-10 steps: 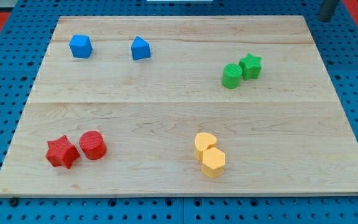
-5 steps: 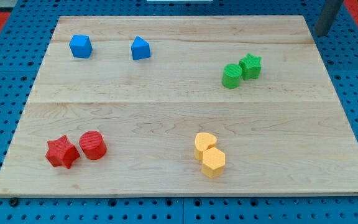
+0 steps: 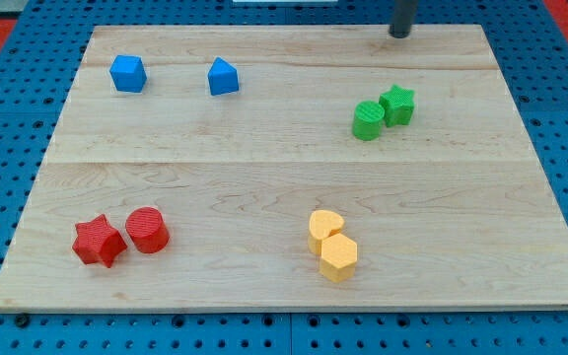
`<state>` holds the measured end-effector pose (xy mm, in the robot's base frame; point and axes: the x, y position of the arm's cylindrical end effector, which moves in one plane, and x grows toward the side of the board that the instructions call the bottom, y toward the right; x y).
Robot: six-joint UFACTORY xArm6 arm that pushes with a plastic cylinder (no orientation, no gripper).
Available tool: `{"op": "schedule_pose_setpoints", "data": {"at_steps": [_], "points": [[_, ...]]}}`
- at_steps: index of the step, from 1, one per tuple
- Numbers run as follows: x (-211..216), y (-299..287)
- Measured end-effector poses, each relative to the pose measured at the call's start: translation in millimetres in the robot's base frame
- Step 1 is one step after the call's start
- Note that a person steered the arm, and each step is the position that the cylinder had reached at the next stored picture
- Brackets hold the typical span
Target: Slide the blue triangle to the top center of the board
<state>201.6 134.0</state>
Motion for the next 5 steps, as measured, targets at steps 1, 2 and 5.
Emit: {"op": "schedule_pose_setpoints", "data": {"at_steps": [1,2,5], "points": [[-2.5,-84.0],[1.5,-143.0],[29.3,-203.9]]}}
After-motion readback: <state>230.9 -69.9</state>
